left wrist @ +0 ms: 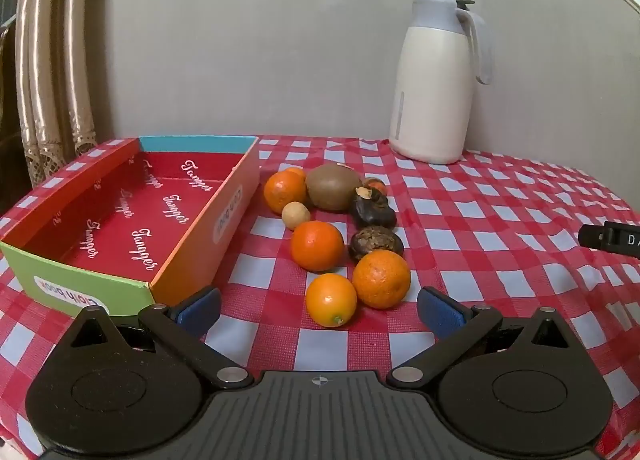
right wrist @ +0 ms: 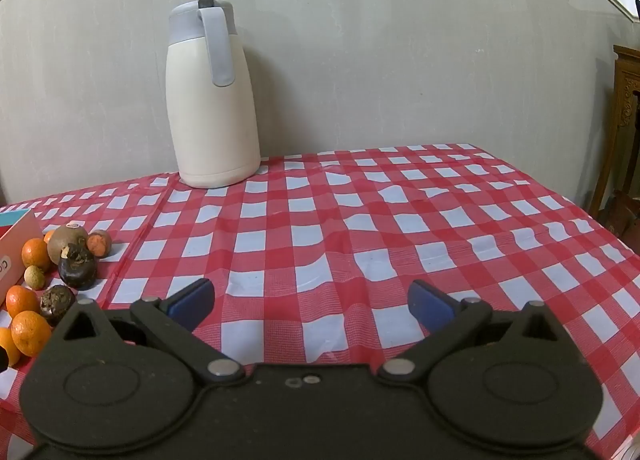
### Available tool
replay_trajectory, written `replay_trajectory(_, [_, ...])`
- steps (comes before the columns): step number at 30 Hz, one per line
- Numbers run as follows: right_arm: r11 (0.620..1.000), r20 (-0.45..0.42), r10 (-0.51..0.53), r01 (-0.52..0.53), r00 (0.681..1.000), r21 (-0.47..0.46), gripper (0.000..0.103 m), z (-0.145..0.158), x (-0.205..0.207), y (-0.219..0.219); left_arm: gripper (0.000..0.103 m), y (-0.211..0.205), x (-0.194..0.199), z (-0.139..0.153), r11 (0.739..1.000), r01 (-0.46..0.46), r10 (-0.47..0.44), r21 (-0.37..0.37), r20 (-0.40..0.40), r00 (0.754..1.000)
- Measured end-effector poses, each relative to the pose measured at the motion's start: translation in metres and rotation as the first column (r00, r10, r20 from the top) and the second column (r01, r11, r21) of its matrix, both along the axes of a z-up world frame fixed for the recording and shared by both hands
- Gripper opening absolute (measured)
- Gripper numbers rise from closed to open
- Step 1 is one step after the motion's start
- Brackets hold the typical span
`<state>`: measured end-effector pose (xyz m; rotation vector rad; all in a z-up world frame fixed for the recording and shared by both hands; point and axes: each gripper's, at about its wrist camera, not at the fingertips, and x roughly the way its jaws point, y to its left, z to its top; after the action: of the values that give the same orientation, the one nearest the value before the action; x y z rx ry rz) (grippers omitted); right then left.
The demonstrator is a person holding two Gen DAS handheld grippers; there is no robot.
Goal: Organize fruits
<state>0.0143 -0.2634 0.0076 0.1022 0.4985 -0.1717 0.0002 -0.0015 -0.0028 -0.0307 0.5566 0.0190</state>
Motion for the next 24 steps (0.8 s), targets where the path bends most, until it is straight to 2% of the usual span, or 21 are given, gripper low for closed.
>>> replay_trajectory(24, [1.000, 0.001, -0.003, 0.003, 1.000, 0.003, 0.103, 0.0001, 0.0001, -0.0007, 0.103, 0.0012, 0.0020, -0.0035, 1.000, -0.004, 0.004, 0.003, -0.012, 1.000])
